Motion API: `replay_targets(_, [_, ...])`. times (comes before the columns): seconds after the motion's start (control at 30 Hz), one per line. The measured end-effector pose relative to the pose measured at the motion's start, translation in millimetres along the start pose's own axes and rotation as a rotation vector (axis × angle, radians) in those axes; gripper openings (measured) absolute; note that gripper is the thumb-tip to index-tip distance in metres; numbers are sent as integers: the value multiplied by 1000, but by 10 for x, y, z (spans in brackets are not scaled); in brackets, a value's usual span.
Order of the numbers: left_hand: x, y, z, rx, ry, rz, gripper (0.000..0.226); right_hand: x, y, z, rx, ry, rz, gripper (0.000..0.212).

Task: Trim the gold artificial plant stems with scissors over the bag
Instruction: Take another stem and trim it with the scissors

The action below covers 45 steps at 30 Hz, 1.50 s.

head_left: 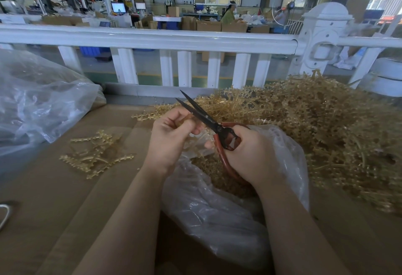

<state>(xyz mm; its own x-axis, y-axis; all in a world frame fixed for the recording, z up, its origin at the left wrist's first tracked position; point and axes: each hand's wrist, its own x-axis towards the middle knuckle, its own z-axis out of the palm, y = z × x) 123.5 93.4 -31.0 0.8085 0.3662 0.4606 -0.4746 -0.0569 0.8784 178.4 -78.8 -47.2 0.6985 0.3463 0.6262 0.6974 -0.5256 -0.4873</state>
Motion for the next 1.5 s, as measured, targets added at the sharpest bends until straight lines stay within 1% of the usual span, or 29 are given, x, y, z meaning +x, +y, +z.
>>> replay_targets(0.1, [10,-6,-15,-41,40,-13,19,18,19,13,88,-60,144,40])
replay_targets(0.23, [15,-37,-31,12,23,-46,17,62,45,11,253,-118,305,22])
replay_targets(0.3, [13,-51,-20,46,4,-55,15,69,48,-2,305,-119,336,22])
replay_targets(0.37, [14,-60,-14,48,-8,-59,16,68,20,-24,412,-118,376,26])
replay_targets(0.43, [13,-66,-9,51,-21,-57,14,70,-21,-45,520,-157,430,26])
replay_targets(0.5, [8,-69,6,47,-55,-52,7,80,-41,-50,538,-226,444,25])
replay_targets(0.57, [3,-66,21,32,-99,-59,4,84,-62,-47,496,-275,435,17])
replay_targets(0.63, [-4,-47,34,-6,-103,-110,17,88,-78,-56,479,-274,447,12])
replay_targets(0.7, [-3,-7,34,-138,-80,-232,37,95,-86,-84,546,-231,478,9])
replay_targets(0.77, [-3,26,13,-266,-75,-379,52,104,-92,-126,714,-170,512,9])
replay_targets(0.8, [-3,40,-6,-261,-89,-441,58,106,-98,-147,817,-138,524,10])
replay_targets(0.87, [-9,57,-40,-198,-155,-525,60,107,-105,-178,980,-77,527,11])
replay_targets(0.9, [-15,60,-48,-194,-188,-540,56,107,-103,-185,1028,-54,526,11])
replay_targets(1.0, [-15,69,-57,-241,-218,-494,29,113,-96,-191,1048,-32,527,12])
replay_targets(1.07, [-11,82,-73,-274,-228,-438,23,108,-86,-187,1057,-20,536,12])
replay_targets(1.17, [-5,92,-98,-336,-252,-374,25,108,-68,-174,1066,-25,532,12])
replay_targets(1.3, [1,95,-100,-354,-264,-314,31,122,-42,-158,1053,-18,543,11])
replay_targets(1.5, [-3,112,-90,-377,-286,-273,34,122,-6,-146,1039,-20,529,11])
